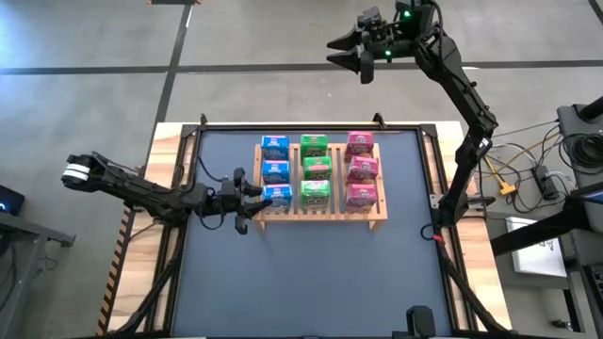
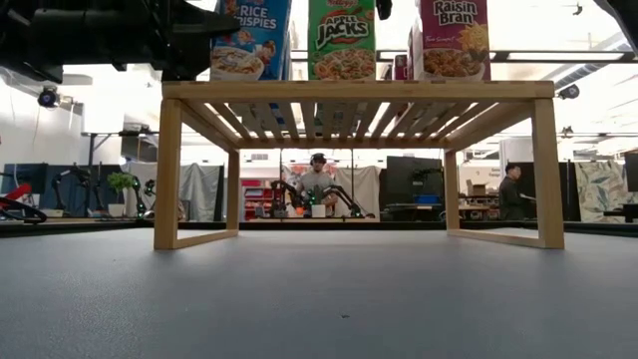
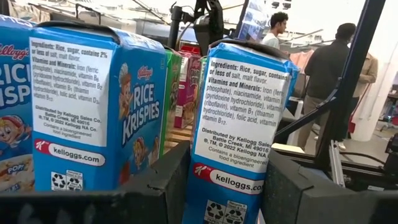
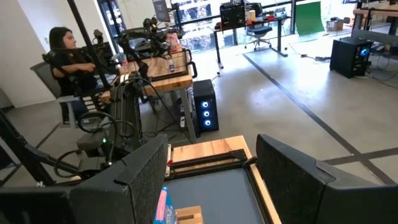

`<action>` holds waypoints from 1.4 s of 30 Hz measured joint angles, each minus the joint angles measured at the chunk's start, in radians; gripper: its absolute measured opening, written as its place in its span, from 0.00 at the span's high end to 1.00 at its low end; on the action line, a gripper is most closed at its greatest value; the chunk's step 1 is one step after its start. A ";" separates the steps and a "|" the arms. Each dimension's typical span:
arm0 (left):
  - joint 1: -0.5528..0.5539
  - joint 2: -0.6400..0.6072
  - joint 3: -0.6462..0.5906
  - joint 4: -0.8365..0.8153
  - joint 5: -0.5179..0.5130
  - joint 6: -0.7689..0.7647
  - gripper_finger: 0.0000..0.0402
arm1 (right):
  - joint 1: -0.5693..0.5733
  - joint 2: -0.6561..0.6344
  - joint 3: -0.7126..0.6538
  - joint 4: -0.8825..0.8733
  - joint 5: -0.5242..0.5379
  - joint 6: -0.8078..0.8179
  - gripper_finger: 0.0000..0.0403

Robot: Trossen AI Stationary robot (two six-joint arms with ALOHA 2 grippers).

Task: Stack cereal on shelf
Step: Put the blue cereal box on the shelf aligned with the other blue cereal boxes, then return to Home Position

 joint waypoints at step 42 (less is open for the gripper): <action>-0.001 -0.487 0.061 -0.774 0.065 -0.113 0.45 | 0.000 -0.001 0.000 0.000 -0.001 0.001 0.42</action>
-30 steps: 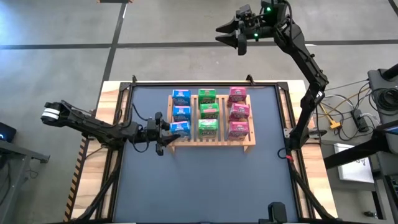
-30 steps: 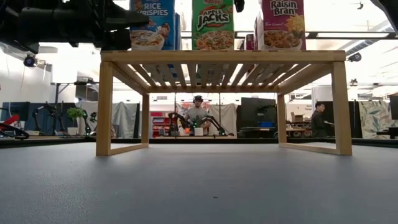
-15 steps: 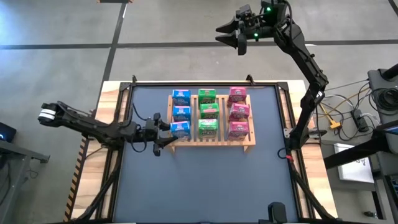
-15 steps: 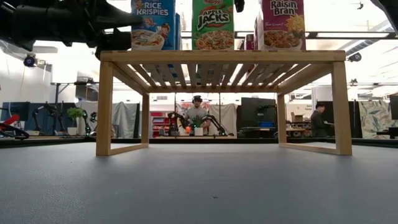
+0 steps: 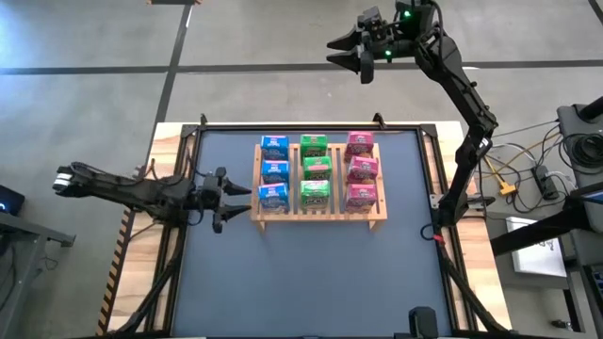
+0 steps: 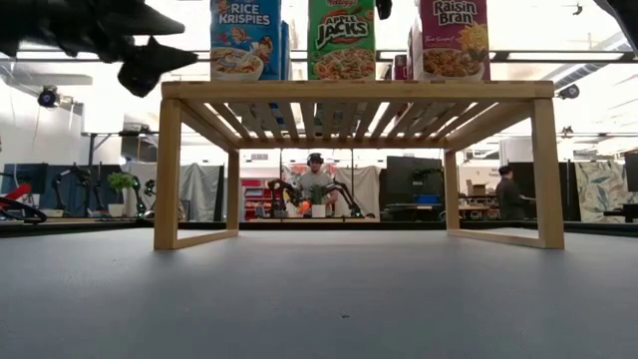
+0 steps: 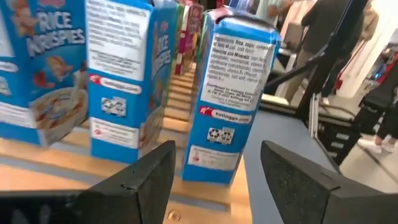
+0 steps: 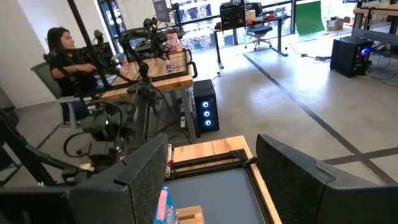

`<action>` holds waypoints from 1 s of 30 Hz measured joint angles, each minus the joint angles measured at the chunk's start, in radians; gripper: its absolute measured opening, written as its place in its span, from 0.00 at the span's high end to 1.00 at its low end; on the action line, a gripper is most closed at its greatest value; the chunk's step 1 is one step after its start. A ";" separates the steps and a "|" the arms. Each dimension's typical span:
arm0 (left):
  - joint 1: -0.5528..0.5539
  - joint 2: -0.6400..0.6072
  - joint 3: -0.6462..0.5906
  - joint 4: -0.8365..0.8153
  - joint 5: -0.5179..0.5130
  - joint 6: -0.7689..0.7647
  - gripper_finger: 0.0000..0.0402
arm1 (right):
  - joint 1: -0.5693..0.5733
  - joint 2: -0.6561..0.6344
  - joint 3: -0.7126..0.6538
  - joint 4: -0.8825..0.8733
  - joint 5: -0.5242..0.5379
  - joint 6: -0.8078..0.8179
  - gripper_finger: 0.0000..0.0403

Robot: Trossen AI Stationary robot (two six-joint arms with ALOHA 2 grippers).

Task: Stack cereal on shelf
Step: Return to Home Position

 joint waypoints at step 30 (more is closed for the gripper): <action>0.002 -0.519 0.283 -0.376 -0.302 0.235 0.99 | -0.009 -0.524 -0.477 -0.162 0.331 -0.206 0.69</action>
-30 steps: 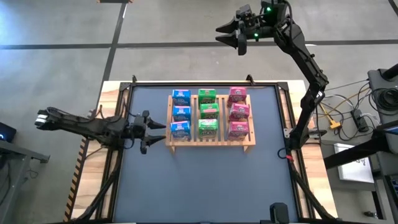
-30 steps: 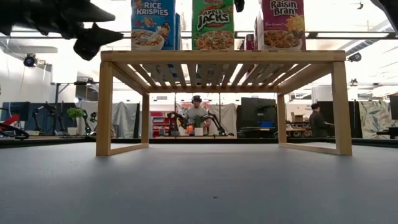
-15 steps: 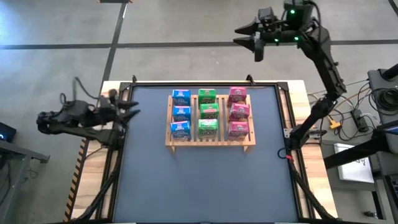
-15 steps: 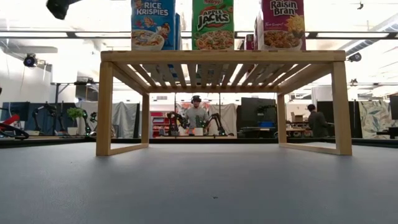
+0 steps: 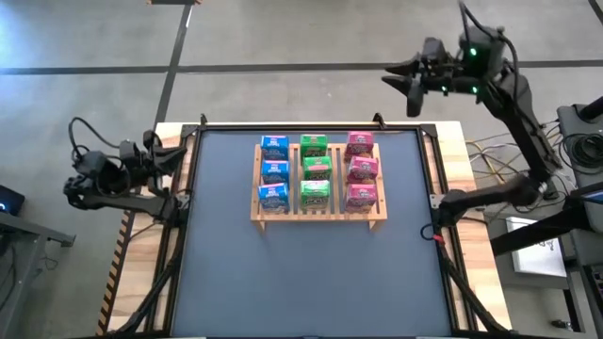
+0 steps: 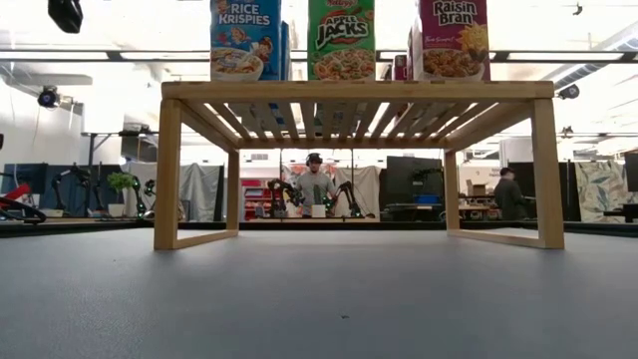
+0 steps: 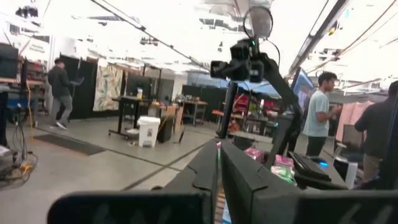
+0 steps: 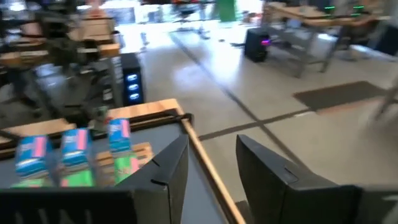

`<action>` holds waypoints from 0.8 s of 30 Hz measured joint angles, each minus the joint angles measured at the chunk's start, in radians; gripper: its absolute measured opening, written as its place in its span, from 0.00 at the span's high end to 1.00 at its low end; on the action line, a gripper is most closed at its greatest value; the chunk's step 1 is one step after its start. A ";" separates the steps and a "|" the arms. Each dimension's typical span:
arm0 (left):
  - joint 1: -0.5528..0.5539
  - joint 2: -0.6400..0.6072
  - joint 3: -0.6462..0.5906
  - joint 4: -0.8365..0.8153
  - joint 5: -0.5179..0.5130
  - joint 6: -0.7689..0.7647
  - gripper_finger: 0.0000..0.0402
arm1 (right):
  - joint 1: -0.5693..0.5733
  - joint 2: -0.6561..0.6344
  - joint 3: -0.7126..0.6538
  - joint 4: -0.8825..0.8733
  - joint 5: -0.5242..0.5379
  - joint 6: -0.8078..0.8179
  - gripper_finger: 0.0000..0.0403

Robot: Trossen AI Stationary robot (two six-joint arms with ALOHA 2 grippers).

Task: Stack cereal on shelf
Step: Return to Home Position

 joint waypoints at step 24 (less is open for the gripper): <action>0.000 -0.066 -0.165 -0.002 -0.023 -0.053 1.00 | -0.002 -0.788 -0.993 0.415 0.509 0.170 0.92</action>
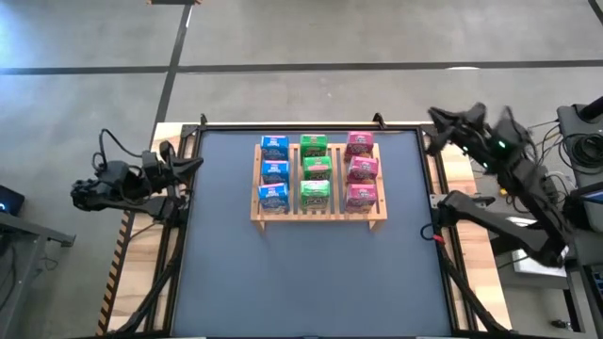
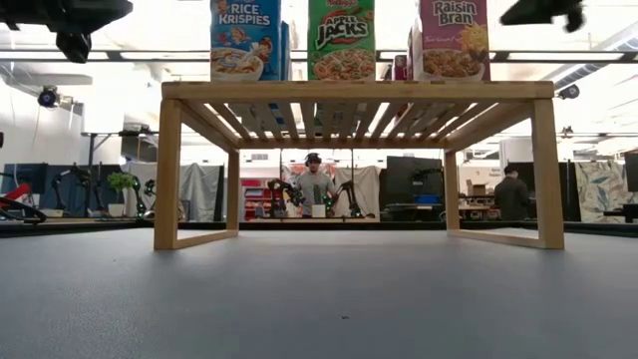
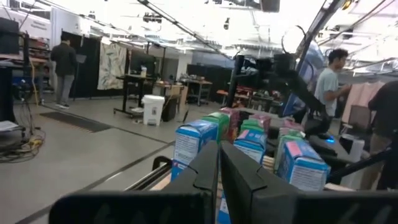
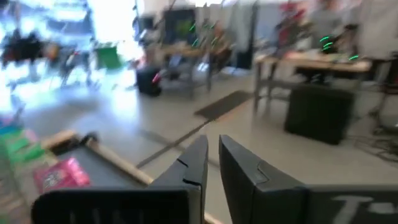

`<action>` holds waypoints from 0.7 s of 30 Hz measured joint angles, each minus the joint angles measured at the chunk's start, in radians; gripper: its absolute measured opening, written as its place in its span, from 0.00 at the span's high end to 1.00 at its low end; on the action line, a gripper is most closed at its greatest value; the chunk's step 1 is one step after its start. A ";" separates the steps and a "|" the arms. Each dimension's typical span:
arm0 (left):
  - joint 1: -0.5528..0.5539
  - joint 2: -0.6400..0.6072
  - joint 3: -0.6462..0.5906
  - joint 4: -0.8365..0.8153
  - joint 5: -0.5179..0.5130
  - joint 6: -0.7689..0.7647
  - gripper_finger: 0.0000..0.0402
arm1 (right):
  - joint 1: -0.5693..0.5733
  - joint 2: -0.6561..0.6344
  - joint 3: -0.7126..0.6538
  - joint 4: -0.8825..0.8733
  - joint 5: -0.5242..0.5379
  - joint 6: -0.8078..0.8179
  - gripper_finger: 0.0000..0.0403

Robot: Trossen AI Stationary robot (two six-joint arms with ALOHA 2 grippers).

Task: Stack cereal on shelf
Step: Return to Home Position

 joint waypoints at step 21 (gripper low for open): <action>0.000 -0.001 -0.044 -0.084 0.025 -0.070 1.00 | 0.000 -0.351 -0.393 0.064 0.132 0.167 0.98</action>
